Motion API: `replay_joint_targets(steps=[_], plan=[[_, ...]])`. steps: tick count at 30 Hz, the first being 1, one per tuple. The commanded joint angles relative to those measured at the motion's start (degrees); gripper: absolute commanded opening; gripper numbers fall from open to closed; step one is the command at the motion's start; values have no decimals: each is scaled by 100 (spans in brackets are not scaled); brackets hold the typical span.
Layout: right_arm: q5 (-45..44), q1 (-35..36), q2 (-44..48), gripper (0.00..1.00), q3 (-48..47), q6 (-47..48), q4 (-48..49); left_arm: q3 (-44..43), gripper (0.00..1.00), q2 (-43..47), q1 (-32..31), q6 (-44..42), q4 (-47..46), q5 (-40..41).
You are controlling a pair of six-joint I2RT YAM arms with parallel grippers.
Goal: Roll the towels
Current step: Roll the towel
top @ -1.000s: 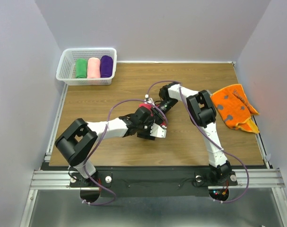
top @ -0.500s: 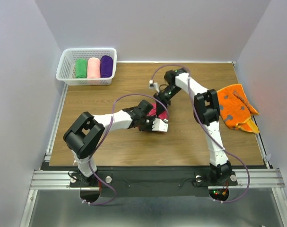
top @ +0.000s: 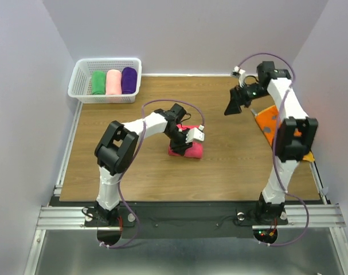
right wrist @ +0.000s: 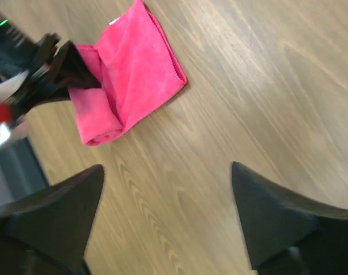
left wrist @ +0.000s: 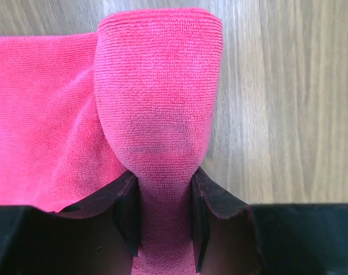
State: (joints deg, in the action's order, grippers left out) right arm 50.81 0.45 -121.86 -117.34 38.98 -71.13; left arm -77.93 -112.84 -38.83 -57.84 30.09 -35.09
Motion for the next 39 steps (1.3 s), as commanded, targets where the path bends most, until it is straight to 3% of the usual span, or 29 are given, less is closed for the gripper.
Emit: replay_joint_targets(steps=[1,3,7,11,16,21,25,33,36,38,39], plan=[[-88,131,1742,100,1395,390,609,-694,38,-1134,173,1,1682,-462],[-211,174,2487,100,1940,426,767,-993,39,-1450,314,-25,1930,-560],[-1454,709,3693,100,3458,259,1643,-1531,39,-2240,534,-95,2395,-797],[-2872,2325,4635,100,4656,84,2637,-2269,41,-2752,701,-175,2932,-903],[-4288,3751,4848,100,5528,57,3807,-2552,41,-2990,736,-183,3161,-894],[-5254,4788,4277,100,6081,241,5309,-2578,42,-3007,736,-131,3135,-877],[-5590,4983,3690,100,6320,505,6399,-2596,45,-3025,736,-131,3153,-885],[-5538,4974,2888,97,6399,821,7016,-2578,47,-3007,736,-174,3153,-894],[-5336,4808,2598,92,6416,796,7034,-2499,47,-2964,736,-175,3117,-903],[-5126,4676,2519,84,6451,646,7034,-2464,48,-2911,736,-175,3065,-903],[-5107,4544,2475,73,6486,541,7017,-2420,49,-2867,745,-192,3047,-912]])
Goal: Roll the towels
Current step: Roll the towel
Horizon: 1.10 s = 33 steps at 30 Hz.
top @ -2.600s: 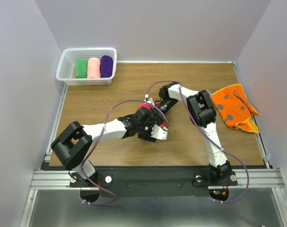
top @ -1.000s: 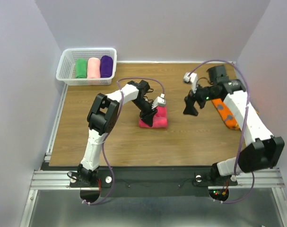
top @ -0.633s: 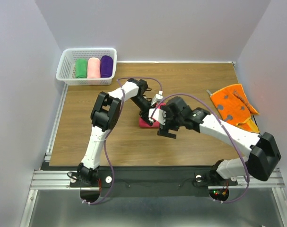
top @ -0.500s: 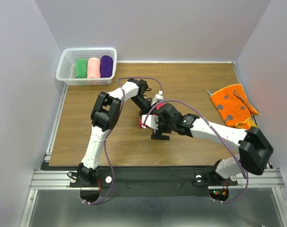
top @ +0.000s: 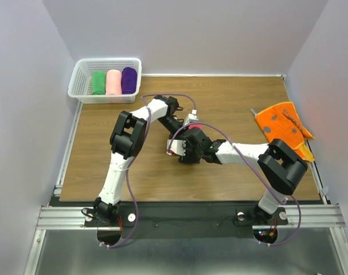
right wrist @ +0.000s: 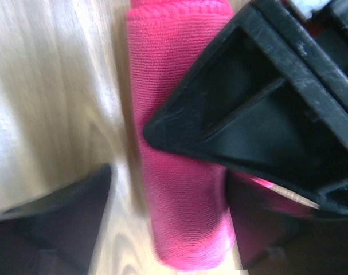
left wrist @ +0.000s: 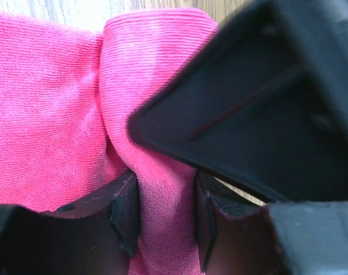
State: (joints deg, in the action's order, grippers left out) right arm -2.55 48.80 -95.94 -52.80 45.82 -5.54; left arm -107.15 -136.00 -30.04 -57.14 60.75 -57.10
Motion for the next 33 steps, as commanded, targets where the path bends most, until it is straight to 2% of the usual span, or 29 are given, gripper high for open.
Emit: replay_joint_targets(steps=[1,3,4,6,11,14,19,23,26,28,29,33], plan=[[437,-353,-100,62,50,-170,449,529,50,-515,-133,-253,-72,1281],[745,-493,-74,47,33,-188,353,625,52,-427,-98,-210,-151,1237],[1121,-555,-74,39,-98,-179,13,643,53,-314,-81,-201,-151,1228],[1474,-756,-109,32,-257,-214,-271,678,53,-138,15,-174,-151,1193],[2275,-1003,-144,1,-600,-100,-1001,766,60,793,446,-60,-64,938],[2548,-1082,-223,1,-688,-56,-1256,740,65,1277,938,-51,50,859],[2803,-1127,-443,0,-986,-144,-1669,468,66,1753,1728,-86,244,832],[3171,-1232,-811,1,-1434,-319,-2089,607,67,2365,2353,132,-245,859],[3716,-1390,-1207,1,-1961,-556,-2556,1195,69,3130,2722,458,-1045,815],[3928,-1548,-1470,1,-2164,-732,-2784,1994,70,3640,2819,607,-1564,850],[4024,-1592,-1558,1,-2287,-767,-2881,2292,71,4208,2820,686,-2132,1006],[4753,-1829,-2112,1,-3189,-803,-3680,3831,77,5652,2732,942,-3436,1332]])
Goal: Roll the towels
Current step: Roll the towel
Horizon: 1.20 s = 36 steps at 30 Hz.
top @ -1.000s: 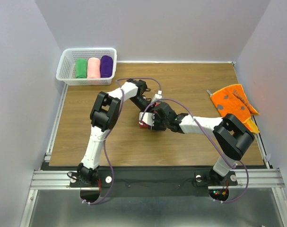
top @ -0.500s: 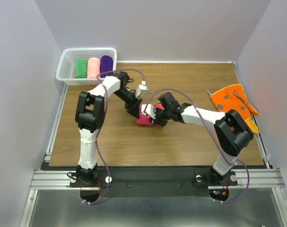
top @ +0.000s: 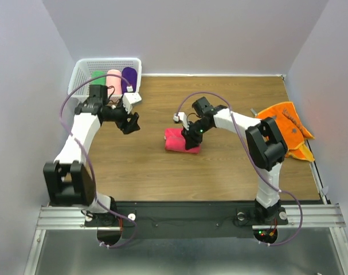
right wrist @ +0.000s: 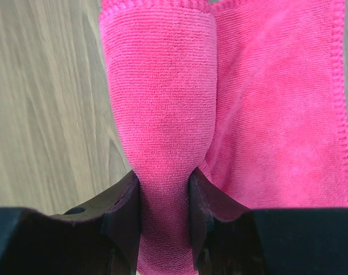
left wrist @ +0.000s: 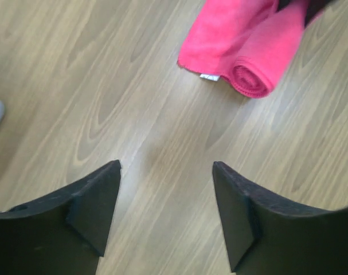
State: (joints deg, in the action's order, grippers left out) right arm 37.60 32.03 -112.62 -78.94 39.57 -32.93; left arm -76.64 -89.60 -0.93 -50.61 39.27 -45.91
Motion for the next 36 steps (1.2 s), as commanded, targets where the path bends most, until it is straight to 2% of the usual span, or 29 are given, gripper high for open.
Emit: replay_joint_targets(steps=[1,3,4,7,8,9,13,16,20,28,34,36], plan=[[870,-179,-767,1,-770,-161,-1387,1322,78,1502,-423,228,-1629,527],[1203,-267,-1103,1,-1392,-90,-1864,2060,80,1944,-775,-70,-1965,941],[1379,-294,-1409,2,-1562,-73,-2275,2318,82,2329,-1230,-150,-2323,1370],[1627,-382,-1789,3,-2185,24,-2954,3195,82,2710,-1988,-457,-2862,2014],[1714,-399,-1903,4,-2266,-2,-3035,3391,82,2859,-2216,-493,-3316,2451],[1741,-426,-2104,5,-2362,7,-3148,3706,83,2895,-2697,-555,-3555,2655],[1943,-496,-2684,8,-2881,226,-3833,4042,83,2624,-3604,-1038,-4426,3394],[2084,-566,-3037,8,-3242,454,-4449,3982,83,2098,-4010,-1451,-4804,3650],[2172,-637,-3231,8,-3321,472,-4547,3920,84,1693,-4319,-1934,-5016,3563],[2181,-654,-3328,11,-3295,552,-4626,3463,83,673,-4486,-2014,-4902,3378],[2093,-663,-3337,13,-3435,499,-4617,3015,74,84,-4486,-1830,-4288,3299],[2005,-663,-3319,15,-3453,543,-4617,2953,67,-92,-4486,-1795,-4077,3255]])
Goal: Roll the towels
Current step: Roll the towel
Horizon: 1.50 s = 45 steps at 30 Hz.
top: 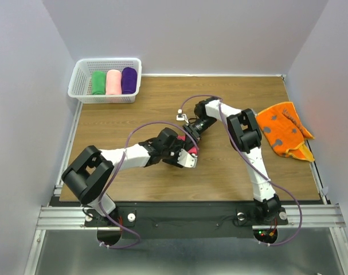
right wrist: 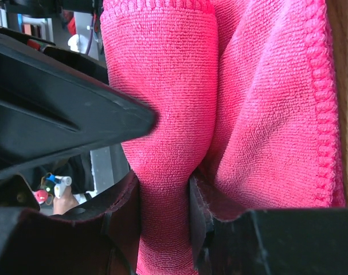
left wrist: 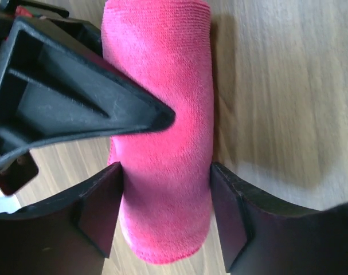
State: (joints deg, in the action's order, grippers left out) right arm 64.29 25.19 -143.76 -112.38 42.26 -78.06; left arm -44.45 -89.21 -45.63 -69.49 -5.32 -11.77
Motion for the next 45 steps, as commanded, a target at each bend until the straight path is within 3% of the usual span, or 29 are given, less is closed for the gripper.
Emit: replay_joint_targets(steps=[1,3,4,5,6,7,8,12,16,18,22,28,31,39,45], plan=[[-698,21,-161,18,-109,309,-95,-327,63,-262,-8,111,522,-194],[-743,-40,-100,30,-100,344,-78,-450,48,-412,-16,164,900,-255],[-717,-136,-38,46,-152,353,-78,-625,42,-535,1,243,1206,-325],[-716,-137,-20,58,-153,344,-60,-627,41,-588,19,243,1366,-361],[-725,-294,6,64,-327,318,-51,-714,36,-624,10,287,1532,-413],[-725,-400,41,77,-450,274,-25,-741,34,-676,27,331,1682,-466],[-725,-514,94,84,-600,135,-16,-758,32,-712,54,357,1936,-588],[-751,-1234,243,92,-1767,-384,80,-916,27,-861,159,655,2386,-879],[-918,-1631,646,95,-2078,-447,107,-1407,27,-1230,422,806,2869,-1292],[-988,-1806,1059,99,-1536,-473,430,-1750,29,-1546,607,876,3299,-1660],[-1375,-1904,2928,100,257,-771,1818,-2995,34,-2423,1107,797,4378,-2188],[-1787,-1825,4145,100,1419,-614,2048,-4552,36,-3400,1547,542,5462,-2672],[-2840,-1299,4505,100,1911,-500,2268,-5054,36,-3814,1750,551,5735,-2717],[-4949,457,5578,100,3826,-421,4569,-5610,39,-4368,1952,577,5876,-2708],[-5401,1189,5763,100,4846,89,5933,-5821,39,-4517,1961,560,5946,-2673]])
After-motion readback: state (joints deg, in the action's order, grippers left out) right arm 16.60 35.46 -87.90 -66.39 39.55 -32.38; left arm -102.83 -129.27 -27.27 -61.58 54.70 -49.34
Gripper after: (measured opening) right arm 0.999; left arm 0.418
